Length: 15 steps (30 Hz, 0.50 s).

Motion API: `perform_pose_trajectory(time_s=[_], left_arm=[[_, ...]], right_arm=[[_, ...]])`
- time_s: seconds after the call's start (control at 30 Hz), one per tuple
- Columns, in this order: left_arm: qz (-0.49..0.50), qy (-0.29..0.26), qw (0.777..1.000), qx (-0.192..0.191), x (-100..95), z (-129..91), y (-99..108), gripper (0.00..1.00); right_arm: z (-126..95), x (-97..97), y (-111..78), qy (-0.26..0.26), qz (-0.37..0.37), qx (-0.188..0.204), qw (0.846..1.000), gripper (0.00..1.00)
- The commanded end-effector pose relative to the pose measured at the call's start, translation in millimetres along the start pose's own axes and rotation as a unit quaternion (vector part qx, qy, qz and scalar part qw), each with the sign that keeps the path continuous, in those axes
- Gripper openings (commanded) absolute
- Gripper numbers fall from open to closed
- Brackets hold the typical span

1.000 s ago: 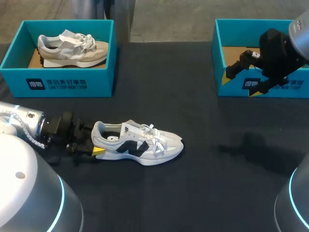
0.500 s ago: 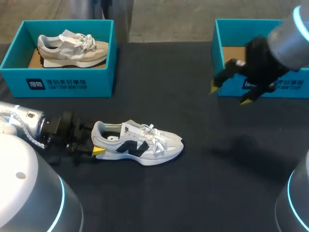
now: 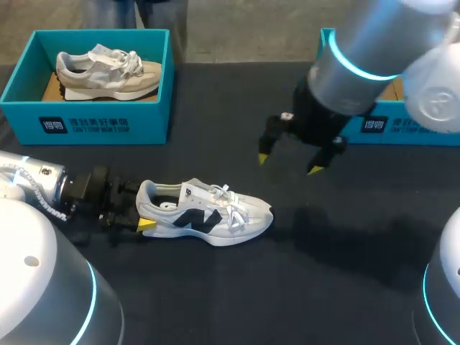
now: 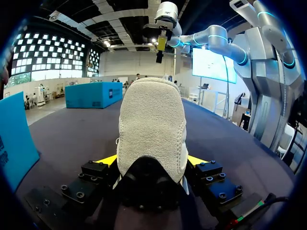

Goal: Take the shoe out of the shoebox, open the shoe tongue, remove and reinsert the insole, then place the shoe into the shoebox

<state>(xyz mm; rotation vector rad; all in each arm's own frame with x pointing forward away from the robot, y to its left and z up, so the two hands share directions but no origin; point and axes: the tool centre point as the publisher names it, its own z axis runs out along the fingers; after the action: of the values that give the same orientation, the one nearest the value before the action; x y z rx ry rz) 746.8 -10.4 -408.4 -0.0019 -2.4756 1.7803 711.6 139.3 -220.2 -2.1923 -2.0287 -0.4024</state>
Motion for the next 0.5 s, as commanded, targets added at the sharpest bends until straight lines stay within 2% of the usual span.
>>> perform_pose_trajectory(time_s=[0.03, 0.23, 0.5], left_arm=[[0.000, -0.002, 1.000, 0.000, 0.1, 0, 0, 0.00], [0.000, -0.002, 1.000, 0.000, 0.1, 0, 0, 0.00], [0.000, -0.002, 1.000, 0.000, 0.1, 0, 0, 0.00]], right_arm=[[31, 36.8, 3.9, -0.033, -0.001, 0.016, 0.999, 1.00], [44, 47.1, -3.8, -0.031, -0.015, 0.039, 0.999, 1.00], [44, 47.1, -3.8, -0.031, -0.015, 0.039, 0.999, 1.00]])
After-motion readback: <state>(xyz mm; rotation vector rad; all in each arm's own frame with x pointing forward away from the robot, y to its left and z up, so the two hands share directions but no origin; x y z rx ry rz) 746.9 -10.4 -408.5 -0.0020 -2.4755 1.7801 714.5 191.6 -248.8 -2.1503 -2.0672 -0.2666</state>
